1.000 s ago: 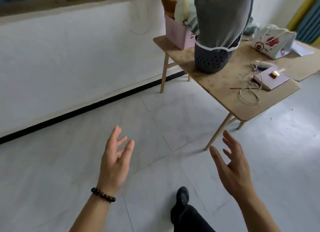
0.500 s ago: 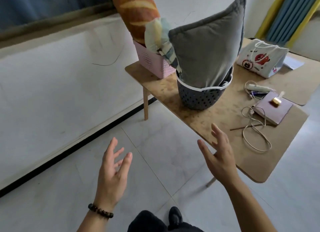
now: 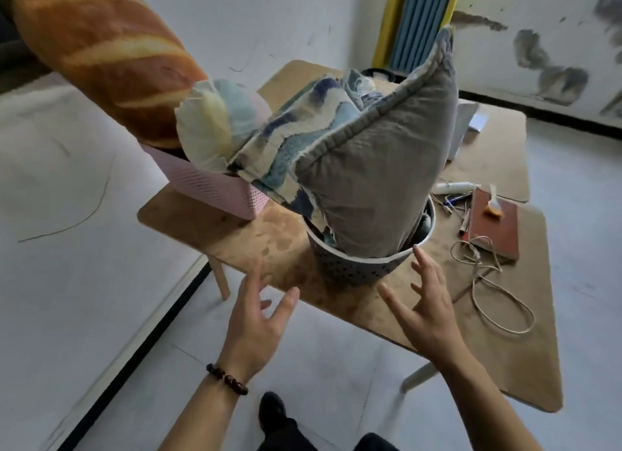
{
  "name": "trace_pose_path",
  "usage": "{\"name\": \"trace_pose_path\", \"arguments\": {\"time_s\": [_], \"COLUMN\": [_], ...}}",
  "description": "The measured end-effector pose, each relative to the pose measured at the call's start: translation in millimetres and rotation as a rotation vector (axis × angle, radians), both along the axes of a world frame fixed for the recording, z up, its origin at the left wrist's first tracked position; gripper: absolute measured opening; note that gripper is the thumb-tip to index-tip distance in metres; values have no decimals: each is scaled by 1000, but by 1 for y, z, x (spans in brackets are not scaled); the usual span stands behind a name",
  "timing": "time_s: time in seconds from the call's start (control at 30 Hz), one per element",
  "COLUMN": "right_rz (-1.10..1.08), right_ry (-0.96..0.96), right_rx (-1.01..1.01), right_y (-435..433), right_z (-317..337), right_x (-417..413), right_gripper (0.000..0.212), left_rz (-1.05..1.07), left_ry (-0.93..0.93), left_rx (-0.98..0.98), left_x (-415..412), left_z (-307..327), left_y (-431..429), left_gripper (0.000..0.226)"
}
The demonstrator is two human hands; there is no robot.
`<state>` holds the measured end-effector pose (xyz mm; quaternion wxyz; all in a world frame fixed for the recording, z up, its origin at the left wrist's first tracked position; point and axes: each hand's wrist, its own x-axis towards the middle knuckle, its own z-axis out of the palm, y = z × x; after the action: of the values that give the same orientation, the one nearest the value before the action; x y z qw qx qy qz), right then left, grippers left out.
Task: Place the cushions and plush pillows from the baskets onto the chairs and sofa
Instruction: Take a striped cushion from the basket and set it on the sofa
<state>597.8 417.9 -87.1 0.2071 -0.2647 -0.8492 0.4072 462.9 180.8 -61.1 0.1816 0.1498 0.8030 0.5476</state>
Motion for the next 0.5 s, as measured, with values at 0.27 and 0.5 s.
{"name": "trace_pose_path", "arguments": {"time_s": [0.27, 0.5], "right_rz": [-222, -328], "right_ry": [-63, 136], "right_rx": [-23, -242], "right_y": [16, 41], "right_z": [36, 4], "right_x": [-93, -131], "right_gripper": [162, 163], "left_rz": [-367, -577], "left_ry": [831, 763], "left_rx": [-128, -338], "left_x": [-141, -152], "left_z": [19, -10], "left_y": [112, 148], "left_gripper": [62, 71]}}
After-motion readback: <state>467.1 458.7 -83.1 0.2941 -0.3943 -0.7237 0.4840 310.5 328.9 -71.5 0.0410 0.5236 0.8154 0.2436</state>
